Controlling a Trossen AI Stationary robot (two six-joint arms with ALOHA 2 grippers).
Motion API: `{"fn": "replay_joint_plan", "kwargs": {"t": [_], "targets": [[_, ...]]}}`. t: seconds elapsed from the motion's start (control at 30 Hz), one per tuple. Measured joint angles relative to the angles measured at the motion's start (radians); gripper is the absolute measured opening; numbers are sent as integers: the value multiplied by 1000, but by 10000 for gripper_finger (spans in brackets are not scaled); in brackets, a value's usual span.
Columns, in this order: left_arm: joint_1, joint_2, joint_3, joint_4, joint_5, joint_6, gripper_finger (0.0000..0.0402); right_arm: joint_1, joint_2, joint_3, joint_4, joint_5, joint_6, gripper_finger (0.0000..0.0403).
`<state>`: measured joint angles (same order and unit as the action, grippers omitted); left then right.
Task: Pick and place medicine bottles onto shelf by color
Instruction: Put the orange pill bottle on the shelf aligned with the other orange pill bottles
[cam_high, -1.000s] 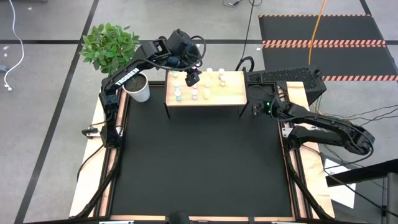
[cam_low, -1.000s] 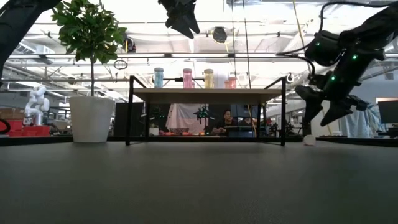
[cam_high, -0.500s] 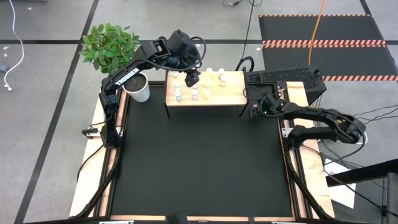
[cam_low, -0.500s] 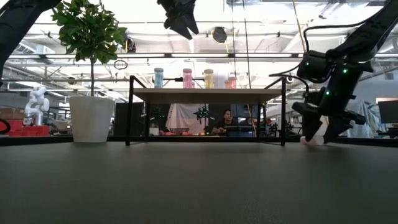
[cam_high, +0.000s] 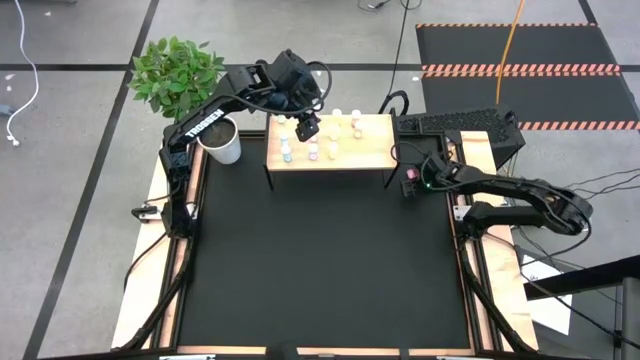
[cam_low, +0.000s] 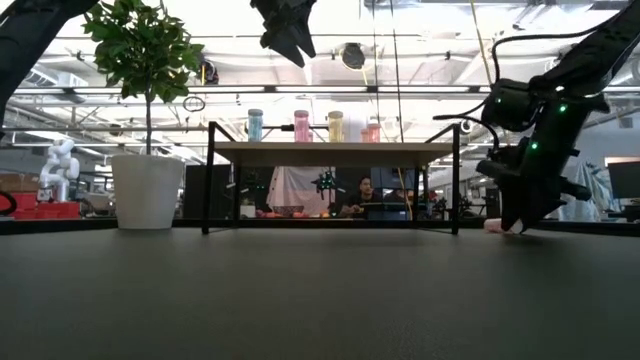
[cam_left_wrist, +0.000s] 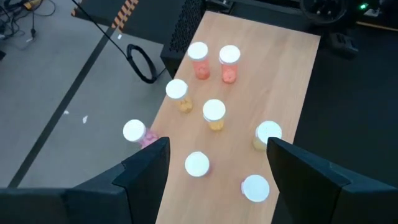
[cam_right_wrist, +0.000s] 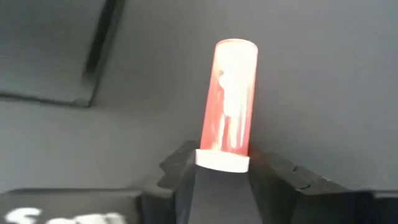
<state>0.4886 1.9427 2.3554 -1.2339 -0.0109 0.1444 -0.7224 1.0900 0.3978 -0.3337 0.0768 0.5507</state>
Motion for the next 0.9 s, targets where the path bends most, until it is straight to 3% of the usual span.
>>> {"fn": "replay_joint_plan", "kwargs": {"t": [0.17,0.5,0.7,0.9], "targets": [[-22,0,0,-5,0,0,271,13,-94,0,-71,-123,58,108],[-187,0,-2,7,-69,20,271,77,-370,0,-316,-408,178,120],[-340,0,-87,197,-71,103,271,136,-484,0,-280,-694,322,121],[-470,0,-277,470,-78,168,271,304,-563,0,-165,-734,511,121]]}}
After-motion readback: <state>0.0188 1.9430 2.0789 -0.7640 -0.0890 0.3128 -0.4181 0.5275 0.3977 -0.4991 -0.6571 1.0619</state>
